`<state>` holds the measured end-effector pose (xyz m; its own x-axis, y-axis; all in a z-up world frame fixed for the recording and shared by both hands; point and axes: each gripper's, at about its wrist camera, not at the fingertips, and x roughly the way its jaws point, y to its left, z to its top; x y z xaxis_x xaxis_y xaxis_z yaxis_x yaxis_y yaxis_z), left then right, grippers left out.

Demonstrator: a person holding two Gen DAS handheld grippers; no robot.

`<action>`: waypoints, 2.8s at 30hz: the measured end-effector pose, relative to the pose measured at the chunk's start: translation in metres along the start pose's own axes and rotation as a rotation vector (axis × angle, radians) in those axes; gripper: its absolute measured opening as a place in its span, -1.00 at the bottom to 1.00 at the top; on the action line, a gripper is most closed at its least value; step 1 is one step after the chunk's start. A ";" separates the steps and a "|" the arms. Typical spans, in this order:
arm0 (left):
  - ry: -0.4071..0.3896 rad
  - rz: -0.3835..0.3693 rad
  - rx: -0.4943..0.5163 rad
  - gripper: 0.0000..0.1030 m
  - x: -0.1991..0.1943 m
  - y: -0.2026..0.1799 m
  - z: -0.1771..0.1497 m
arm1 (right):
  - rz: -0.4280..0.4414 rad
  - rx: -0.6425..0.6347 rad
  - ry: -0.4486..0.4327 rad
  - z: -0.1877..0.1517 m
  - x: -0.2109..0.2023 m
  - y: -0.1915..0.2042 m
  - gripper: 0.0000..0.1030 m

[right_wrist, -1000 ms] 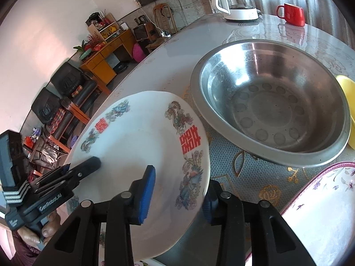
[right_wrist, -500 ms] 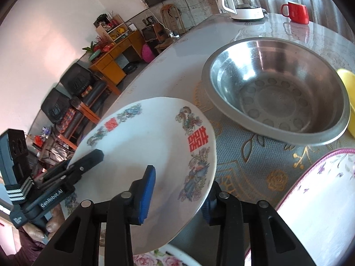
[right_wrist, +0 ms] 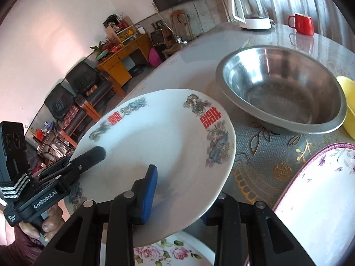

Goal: Organize plates and bowls
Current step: 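Carry the dragon plate with the left tool over the pink-rimmed plate, then lower the dragon plate onto the pink-rimmed plate and open the left tool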

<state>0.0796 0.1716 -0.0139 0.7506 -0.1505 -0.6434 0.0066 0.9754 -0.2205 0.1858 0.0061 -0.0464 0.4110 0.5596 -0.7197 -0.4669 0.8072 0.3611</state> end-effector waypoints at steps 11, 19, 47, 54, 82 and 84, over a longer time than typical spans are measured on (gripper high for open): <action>-0.112 -0.043 0.080 -0.36 -0.048 -0.031 0.002 | 0.013 -0.022 -0.130 -0.011 -0.047 0.002 -0.38; -0.095 -0.186 0.155 -0.35 -0.060 -0.094 -0.004 | -0.045 0.037 -0.197 -0.041 -0.113 -0.019 -0.38; 0.251 -0.243 0.256 -0.30 0.019 -0.202 -0.040 | -0.272 0.314 -0.179 -0.119 -0.177 -0.126 -0.35; 0.255 -0.240 0.263 -0.28 0.015 -0.201 -0.040 | -0.295 0.318 -0.188 -0.119 -0.182 -0.126 -0.35; 0.212 -0.222 0.243 -0.19 0.009 -0.191 -0.036 | -0.558 0.160 -0.163 -0.124 -0.176 -0.108 -0.37; 0.214 -0.226 0.238 -0.15 0.010 -0.190 -0.035 | -0.556 0.162 -0.163 -0.125 -0.177 -0.108 -0.37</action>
<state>0.0624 -0.0209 -0.0040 0.5583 -0.3714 -0.7419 0.3278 0.9202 -0.2140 0.0656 -0.2035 -0.0318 0.6804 0.0566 -0.7307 -0.0278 0.9983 0.0514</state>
